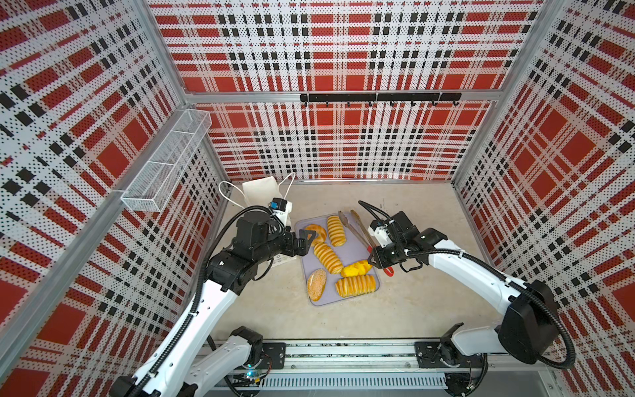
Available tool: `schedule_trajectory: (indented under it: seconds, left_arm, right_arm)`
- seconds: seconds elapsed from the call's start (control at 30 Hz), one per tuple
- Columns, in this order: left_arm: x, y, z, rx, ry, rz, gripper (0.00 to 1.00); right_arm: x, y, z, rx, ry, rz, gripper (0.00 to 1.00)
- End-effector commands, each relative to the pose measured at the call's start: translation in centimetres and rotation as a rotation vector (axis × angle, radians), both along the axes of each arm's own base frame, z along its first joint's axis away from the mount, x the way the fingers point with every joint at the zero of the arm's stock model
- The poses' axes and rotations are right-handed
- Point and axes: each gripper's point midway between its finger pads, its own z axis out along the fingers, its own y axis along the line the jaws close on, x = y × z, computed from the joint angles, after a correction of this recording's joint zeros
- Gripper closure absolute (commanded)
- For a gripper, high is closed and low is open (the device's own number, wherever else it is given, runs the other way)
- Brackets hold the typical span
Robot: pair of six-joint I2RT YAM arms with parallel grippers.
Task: Place the fake bread into the paper bag
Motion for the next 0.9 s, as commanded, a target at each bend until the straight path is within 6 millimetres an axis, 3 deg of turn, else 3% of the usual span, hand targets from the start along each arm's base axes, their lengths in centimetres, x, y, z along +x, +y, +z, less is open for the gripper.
schedule_trajectory:
  seconds: [0.0, 0.87]
  left_arm:
    - [-0.5, -0.2, -0.2, 0.010, 0.006, -0.017, 0.02]
    - [-1.0, 0.1, -0.8, 0.024, 0.008, -0.011, 0.02]
  right_arm:
    - [-0.1, 0.6, -0.6, 0.029, 0.020, 0.020, 0.68]
    - [0.8, 2.0, -4.7, 0.017, 0.123, 0.030, 0.68]
